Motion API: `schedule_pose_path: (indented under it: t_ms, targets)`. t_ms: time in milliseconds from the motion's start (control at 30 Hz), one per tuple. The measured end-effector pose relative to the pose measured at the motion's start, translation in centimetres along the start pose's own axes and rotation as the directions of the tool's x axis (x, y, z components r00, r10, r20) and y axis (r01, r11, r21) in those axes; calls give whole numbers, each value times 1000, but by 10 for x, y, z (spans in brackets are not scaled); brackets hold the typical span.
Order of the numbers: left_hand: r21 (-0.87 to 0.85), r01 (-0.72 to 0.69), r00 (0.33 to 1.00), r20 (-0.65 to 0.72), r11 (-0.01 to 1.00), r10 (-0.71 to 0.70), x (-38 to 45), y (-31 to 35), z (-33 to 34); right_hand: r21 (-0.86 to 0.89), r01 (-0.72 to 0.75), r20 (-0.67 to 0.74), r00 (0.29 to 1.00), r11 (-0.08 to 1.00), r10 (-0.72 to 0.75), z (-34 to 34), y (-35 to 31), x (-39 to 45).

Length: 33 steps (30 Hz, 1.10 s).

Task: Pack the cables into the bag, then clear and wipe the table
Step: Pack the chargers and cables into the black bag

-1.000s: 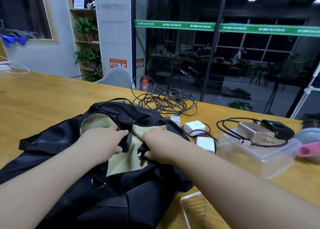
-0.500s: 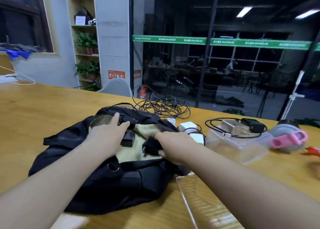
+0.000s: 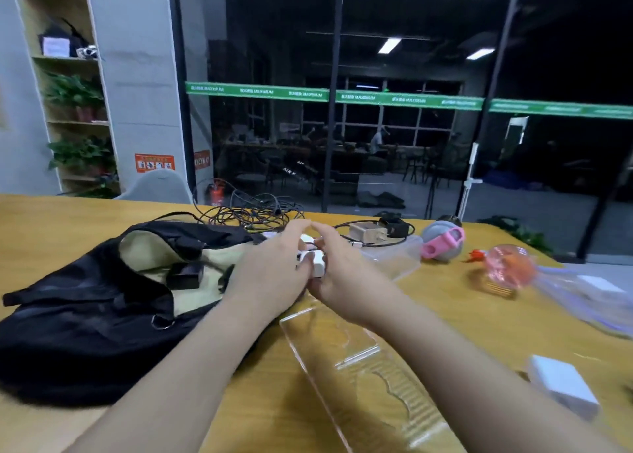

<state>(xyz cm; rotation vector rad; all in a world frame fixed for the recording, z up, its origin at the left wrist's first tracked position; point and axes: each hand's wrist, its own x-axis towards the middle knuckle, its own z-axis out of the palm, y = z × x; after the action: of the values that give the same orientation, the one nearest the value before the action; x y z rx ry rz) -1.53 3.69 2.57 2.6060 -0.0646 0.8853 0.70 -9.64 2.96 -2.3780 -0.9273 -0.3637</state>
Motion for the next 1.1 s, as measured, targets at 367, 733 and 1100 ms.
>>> schedule_pose_path:
  t_ms: [367, 733, 1100]
  targets:
    - [-523, -29, 967, 202, 852, 156, -13, 88, 72, 50, -363, -265, 893, 930, 363, -53, 96, -101]
    - [-473, -113, 846, 416, 874, 335, -27, 98, 104, 20, -665, -1, 746, 746, 666, -92, 151, -167]
    - [-480, -173, 838, 387, 860, 385, -30, 106, 109, -56, -766, 123, 632, 641, 765, -111, 144, -184]
